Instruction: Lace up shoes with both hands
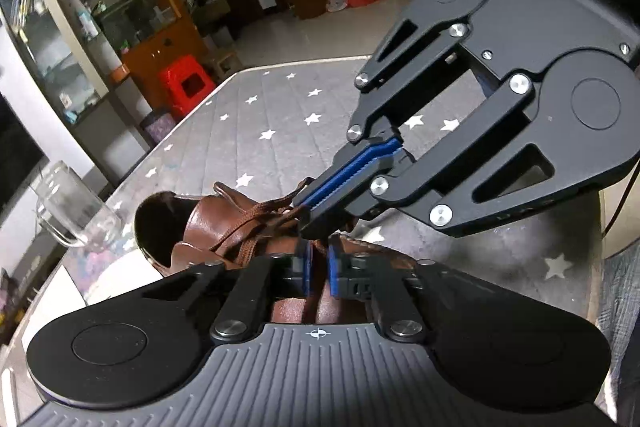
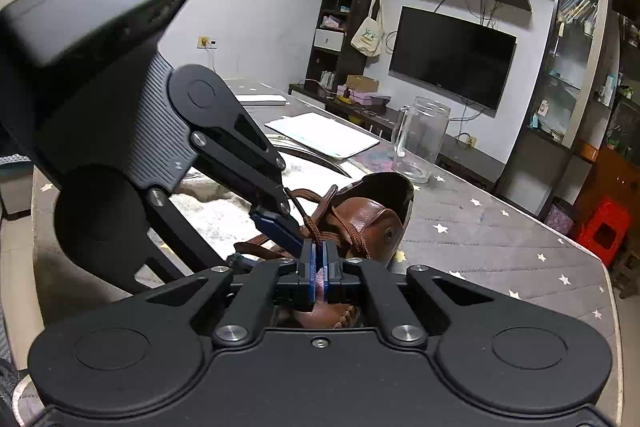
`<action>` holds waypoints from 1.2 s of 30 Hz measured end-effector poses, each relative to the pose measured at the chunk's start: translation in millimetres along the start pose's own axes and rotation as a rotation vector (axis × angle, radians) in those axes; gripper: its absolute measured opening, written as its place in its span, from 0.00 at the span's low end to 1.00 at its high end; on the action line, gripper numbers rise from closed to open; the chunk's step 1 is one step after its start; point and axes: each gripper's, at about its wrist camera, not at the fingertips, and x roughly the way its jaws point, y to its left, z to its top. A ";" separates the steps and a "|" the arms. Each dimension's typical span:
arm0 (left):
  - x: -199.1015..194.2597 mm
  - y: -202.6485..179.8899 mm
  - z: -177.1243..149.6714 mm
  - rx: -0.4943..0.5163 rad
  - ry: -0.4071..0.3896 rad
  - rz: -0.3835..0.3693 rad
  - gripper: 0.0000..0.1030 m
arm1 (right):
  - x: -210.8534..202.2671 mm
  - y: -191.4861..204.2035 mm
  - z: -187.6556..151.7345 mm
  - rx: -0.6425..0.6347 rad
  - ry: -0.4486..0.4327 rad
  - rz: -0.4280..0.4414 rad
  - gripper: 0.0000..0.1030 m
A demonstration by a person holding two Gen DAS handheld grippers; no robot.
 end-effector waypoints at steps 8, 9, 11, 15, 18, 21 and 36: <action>-10.8 3.2 -3.4 -0.017 0.022 0.027 0.05 | -7.3 -3.6 -3.5 0.016 0.009 -0.026 0.04; -13.3 3.8 -3.9 -0.019 0.022 0.030 0.05 | -8.2 -4.1 -3.9 0.018 0.010 -0.029 0.04; -16.7 5.1 -3.8 -0.023 0.015 0.037 0.05 | -10.0 -5.0 -4.8 0.021 0.012 -0.036 0.05; -19.8 4.9 -3.1 -0.014 0.030 0.038 0.05 | -13.6 -6.8 -6.5 0.029 0.016 -0.048 0.05; -16.6 4.5 -4.7 -0.015 0.053 0.047 0.05 | -16.3 -8.1 -7.8 0.035 0.019 -0.058 0.10; -14.1 6.3 -6.2 -0.018 0.072 0.056 0.05 | -18.4 -6.5 -9.4 0.037 0.022 -0.064 0.15; -31.5 13.1 -0.7 0.049 0.121 0.116 0.06 | 35.3 1.4 10.2 0.026 -0.027 -0.155 0.15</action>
